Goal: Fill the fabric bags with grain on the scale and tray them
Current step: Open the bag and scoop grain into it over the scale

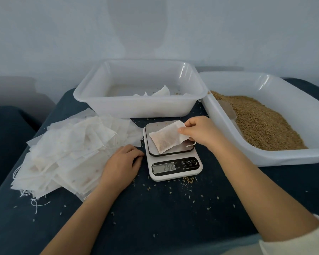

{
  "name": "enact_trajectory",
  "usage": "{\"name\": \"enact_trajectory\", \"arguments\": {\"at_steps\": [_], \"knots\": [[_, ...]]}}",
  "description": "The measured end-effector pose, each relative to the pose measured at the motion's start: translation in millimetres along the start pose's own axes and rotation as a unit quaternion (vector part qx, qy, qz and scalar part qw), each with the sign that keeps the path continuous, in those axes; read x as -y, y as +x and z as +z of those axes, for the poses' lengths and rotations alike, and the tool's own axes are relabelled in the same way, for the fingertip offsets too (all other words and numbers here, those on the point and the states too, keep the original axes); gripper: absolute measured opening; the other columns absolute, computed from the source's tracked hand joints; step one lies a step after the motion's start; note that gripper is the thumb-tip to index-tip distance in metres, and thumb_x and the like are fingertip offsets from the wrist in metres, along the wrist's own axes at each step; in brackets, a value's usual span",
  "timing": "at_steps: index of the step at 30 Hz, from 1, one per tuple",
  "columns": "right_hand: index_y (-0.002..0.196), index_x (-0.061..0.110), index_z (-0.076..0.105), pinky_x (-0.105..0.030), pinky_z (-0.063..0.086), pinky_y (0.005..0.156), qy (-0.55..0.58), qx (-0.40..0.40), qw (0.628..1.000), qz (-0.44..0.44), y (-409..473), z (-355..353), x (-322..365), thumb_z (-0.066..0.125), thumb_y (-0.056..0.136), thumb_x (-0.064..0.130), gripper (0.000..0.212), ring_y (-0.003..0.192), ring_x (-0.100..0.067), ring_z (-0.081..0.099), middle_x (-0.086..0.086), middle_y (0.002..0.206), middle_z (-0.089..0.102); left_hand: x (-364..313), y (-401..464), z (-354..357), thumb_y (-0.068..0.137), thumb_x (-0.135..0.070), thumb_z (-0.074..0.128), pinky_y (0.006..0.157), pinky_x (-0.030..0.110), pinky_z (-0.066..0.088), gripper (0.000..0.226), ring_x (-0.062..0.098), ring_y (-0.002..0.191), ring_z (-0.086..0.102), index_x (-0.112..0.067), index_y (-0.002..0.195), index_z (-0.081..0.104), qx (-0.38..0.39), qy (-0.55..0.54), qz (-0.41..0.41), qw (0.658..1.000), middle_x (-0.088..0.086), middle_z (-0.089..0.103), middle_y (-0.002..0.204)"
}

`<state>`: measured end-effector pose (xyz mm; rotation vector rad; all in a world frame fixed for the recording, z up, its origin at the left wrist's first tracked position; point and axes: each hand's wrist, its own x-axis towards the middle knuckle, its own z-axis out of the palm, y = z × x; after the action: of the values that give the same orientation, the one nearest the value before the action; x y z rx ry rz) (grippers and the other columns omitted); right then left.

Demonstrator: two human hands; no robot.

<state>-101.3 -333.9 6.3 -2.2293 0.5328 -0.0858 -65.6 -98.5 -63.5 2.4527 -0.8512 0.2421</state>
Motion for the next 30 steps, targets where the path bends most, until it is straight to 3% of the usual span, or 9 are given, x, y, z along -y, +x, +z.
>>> {"name": "enact_trajectory", "arguments": {"at_steps": [3,5,11,15,21,27,30], "knots": [[0.074,0.023,0.064,-0.028,0.055,0.062,0.012,-0.008,1.000,-0.013,0,-2,4,0.069,0.085,0.018,0.013,0.075,-0.020,0.067,-0.003,0.085,0.069,0,-1,0,0.089,-0.015,0.058,0.074,0.024,0.041,0.018,0.016,0.095,0.056,-0.019,0.103,0.069,0.001,-0.008,0.000,1.000,-0.006,0.062,0.102],[0.079,0.018,0.067,-0.035,0.055,0.073,-0.007,-0.005,1.000,-0.015,0,-5,7,0.069,0.085,0.018,0.006,0.079,-0.023,0.066,-0.006,0.087,0.070,-1,0,-2,0.088,-0.015,0.058,0.074,0.022,0.040,0.021,0.012,0.093,0.056,-0.019,0.108,0.067,-0.009,-0.027,-0.003,1.000,-0.007,0.060,0.106],[0.091,0.005,0.070,-0.028,0.048,0.065,-0.071,0.024,0.997,-0.025,0,-14,18,0.067,0.086,0.026,0.022,0.067,-0.016,0.059,-0.014,0.091,0.070,-6,8,-11,0.086,-0.007,0.060,0.072,-0.001,0.035,0.021,-0.009,0.082,0.053,-0.013,0.106,0.066,-0.069,-0.123,-0.032,0.989,-0.012,0.053,0.099],[0.102,0.000,0.068,-0.038,0.051,0.075,-0.160,0.009,0.987,-0.024,-1,-14,19,0.062,0.088,0.034,0.037,0.088,-0.030,0.065,-0.018,0.102,0.069,-12,6,-10,0.086,-0.006,0.060,0.071,-0.001,0.036,0.021,-0.007,0.079,0.052,-0.010,0.107,0.066,-0.061,-0.125,-0.021,0.990,-0.011,0.053,0.098],[0.080,0.027,0.052,-0.021,0.039,0.059,-0.144,-0.023,0.989,-0.022,-2,-17,10,0.058,0.090,0.044,0.020,0.075,-0.004,0.051,0.008,0.084,0.058,-10,3,-8,0.087,-0.007,0.059,0.072,0.001,0.038,0.023,-0.008,0.084,0.053,-0.011,0.109,0.064,-0.072,-0.141,-0.044,0.986,-0.011,0.054,0.100],[0.086,0.024,0.058,-0.025,0.041,0.063,-0.129,-0.003,0.992,-0.012,0,-18,6,0.056,0.090,0.047,0.024,0.078,-0.006,0.054,0.007,0.088,0.061,-11,1,-8,0.087,-0.007,0.059,0.071,0.005,0.039,0.023,-0.004,0.081,0.053,-0.012,0.109,0.064,-0.071,-0.136,-0.048,0.987,-0.010,0.055,0.098],[0.095,0.009,0.066,-0.032,0.048,0.073,-0.110,0.016,0.994,-0.004,1,-16,7,0.057,0.089,0.046,0.038,0.083,-0.017,0.061,-0.006,0.093,0.066,-12,0,-9,0.087,-0.008,0.059,0.071,0.006,0.040,0.023,-0.004,0.082,0.053,-0.013,0.109,0.064,-0.064,-0.132,-0.044,0.988,-0.010,0.054,0.098]]}}
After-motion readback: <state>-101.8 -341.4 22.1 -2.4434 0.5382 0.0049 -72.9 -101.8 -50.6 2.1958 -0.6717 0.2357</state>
